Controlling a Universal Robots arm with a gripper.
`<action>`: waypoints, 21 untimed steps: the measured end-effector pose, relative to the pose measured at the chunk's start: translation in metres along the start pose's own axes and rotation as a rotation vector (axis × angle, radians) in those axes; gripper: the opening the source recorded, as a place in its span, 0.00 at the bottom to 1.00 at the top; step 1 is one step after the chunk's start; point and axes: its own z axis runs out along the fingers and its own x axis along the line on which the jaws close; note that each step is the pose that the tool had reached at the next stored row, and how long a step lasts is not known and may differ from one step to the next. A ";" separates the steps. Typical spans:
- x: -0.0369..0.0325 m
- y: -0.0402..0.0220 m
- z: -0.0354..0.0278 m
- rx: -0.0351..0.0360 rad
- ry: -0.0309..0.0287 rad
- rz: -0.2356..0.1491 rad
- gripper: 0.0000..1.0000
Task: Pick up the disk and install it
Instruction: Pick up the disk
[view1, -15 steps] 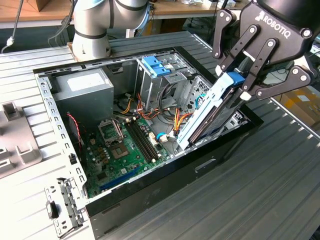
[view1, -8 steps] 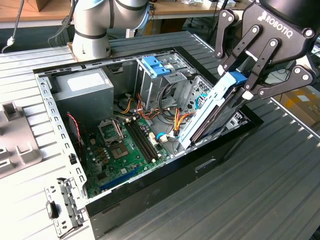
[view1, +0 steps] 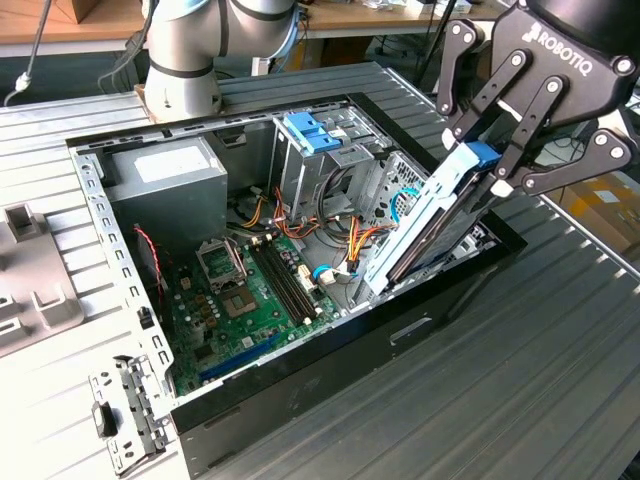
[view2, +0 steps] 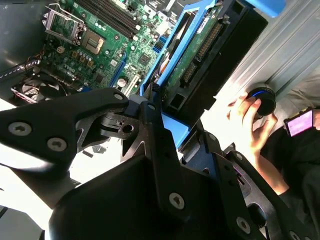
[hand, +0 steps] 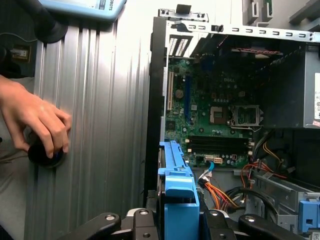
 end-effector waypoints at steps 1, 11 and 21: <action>0.0000 -0.0011 0.0000 0.0000 0.0000 0.000 0.37; 0.0006 -0.0133 0.0003 0.0000 0.0000 0.000 0.37; -0.0079 -0.0509 0.0019 0.0656 -0.0250 0.049 0.37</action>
